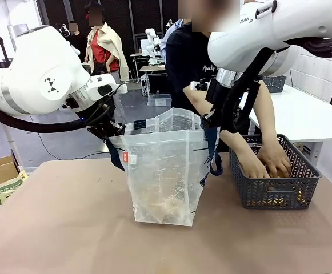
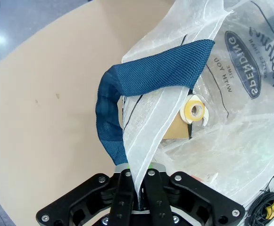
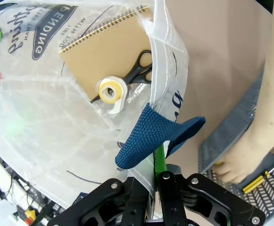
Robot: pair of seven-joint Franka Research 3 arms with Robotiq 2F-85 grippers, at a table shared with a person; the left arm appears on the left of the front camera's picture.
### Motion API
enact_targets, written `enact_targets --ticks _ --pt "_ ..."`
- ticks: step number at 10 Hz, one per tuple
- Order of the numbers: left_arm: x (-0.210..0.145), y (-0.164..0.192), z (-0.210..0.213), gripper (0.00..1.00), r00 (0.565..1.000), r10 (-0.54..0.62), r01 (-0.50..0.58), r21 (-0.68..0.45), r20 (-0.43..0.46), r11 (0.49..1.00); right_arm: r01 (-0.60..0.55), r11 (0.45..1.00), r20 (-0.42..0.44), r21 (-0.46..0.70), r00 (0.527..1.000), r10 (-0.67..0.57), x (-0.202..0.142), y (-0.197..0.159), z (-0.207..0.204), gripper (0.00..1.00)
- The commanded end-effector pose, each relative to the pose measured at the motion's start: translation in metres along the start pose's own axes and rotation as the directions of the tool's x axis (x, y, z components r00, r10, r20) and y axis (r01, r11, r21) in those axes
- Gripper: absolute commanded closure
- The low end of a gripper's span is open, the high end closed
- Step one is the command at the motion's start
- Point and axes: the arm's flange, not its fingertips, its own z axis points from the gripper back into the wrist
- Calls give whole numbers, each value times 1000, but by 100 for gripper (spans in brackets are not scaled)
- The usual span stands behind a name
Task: Transfer purchased items from the store into the shopping bag.
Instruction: Move the Reusable shopping bag to the right side of the table.
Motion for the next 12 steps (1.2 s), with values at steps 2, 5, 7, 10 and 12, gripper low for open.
enact_targets --ticks 2,5,7,10,12 --pt "0 2 3 100 1000 2 -2 2 5 1000 3 1000 2 -1 1000 -3 0 -1 0 100" --pt "0 2 3 100 1000 2 -2 2 5 1000 3 1000 2 -1 1000 -3 0 -1 0 100" --pt "0 2 3 100 1000 2 -2 2 5 1000 3 1000 2 -1 1000 -3 0 -1 0 100" --pt "0 2 3 100 1000 2 -2 2 5 1000 3 1000 2 -1 1000 -3 0 -1 0 100" --pt "0 2 3 100 1000 2 -2 2 5 1000 3 1000 2 -1 1000 -3 0 -1 0 100"
